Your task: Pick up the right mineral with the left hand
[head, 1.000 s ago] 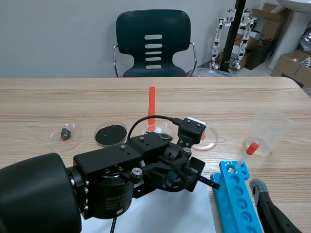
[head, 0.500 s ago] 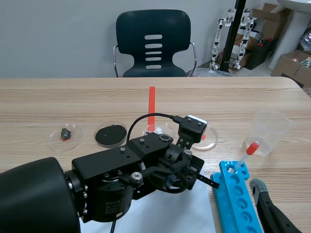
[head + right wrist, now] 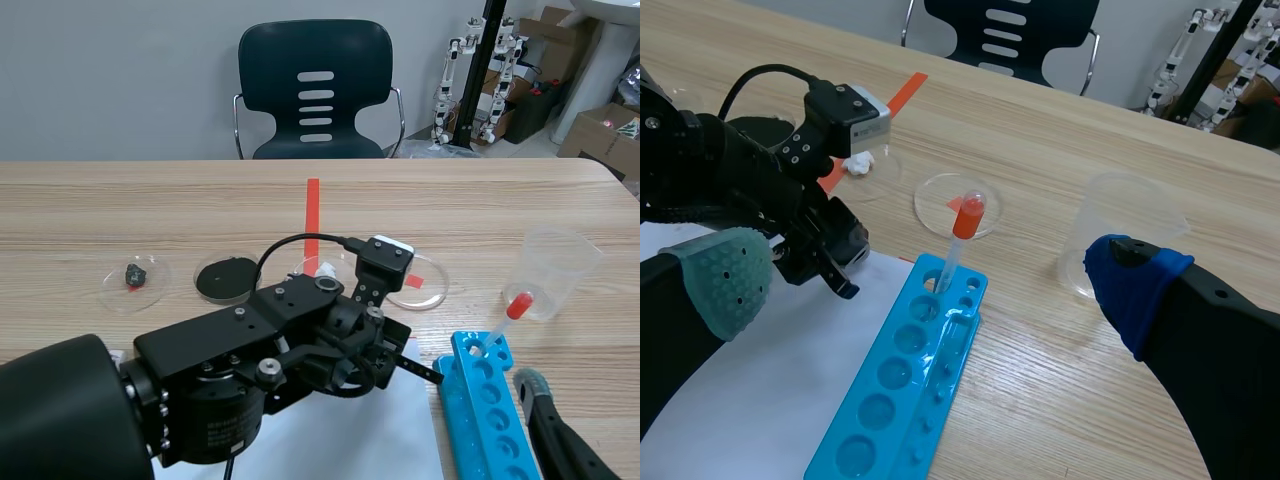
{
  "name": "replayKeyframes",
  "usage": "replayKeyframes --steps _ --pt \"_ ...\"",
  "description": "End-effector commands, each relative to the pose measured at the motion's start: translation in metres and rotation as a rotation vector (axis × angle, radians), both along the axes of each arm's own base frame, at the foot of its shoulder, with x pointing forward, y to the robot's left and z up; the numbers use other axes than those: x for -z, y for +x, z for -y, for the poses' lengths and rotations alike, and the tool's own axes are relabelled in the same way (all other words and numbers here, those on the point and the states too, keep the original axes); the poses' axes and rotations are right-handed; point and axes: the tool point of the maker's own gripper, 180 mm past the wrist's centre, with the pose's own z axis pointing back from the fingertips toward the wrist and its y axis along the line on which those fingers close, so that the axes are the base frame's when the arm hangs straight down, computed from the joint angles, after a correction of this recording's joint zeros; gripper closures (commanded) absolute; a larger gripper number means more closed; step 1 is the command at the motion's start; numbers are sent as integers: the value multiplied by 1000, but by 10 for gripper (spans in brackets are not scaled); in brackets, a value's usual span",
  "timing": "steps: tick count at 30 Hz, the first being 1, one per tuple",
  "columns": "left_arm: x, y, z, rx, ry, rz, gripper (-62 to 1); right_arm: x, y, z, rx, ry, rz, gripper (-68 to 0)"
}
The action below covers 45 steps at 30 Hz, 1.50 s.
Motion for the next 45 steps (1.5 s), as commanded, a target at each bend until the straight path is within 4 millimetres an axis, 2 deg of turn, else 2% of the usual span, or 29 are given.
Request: replayKeyframes --steps 1,8,15,20,25,29,32,38,45 --pt "-12 6 1 -15 -38 32 -130 -9 4 1 5 8 36 -679" --pt "-32 20 -39 -130 -83 96 -130 -9 4 1 5 8 36 -679" --pt "-77 28 -88 -268 -185 222 -130 -9 4 1 5 8 36 -679" --pt "-106 22 -134 -356 -182 309 -130 -9 4 1 5 8 36 -679" --pt "-125 10 -187 -465 -132 377 -130 -9 4 1 5 8 36 -679" --pt "-141 -5 -231 -552 -58 442 -130 -9 4 1 5 8 36 -679" --pt "-151 -19 -250 -593 -41 491 -130 -9 4 1 5 8 36 -679" --pt "-165 -47 -257 -545 -35 553 -130 -9 4 1 5 8 36 -679" --pt "-161 -76 -248 -453 -42 556 -130 -9 4 1 5 8 36 -679"
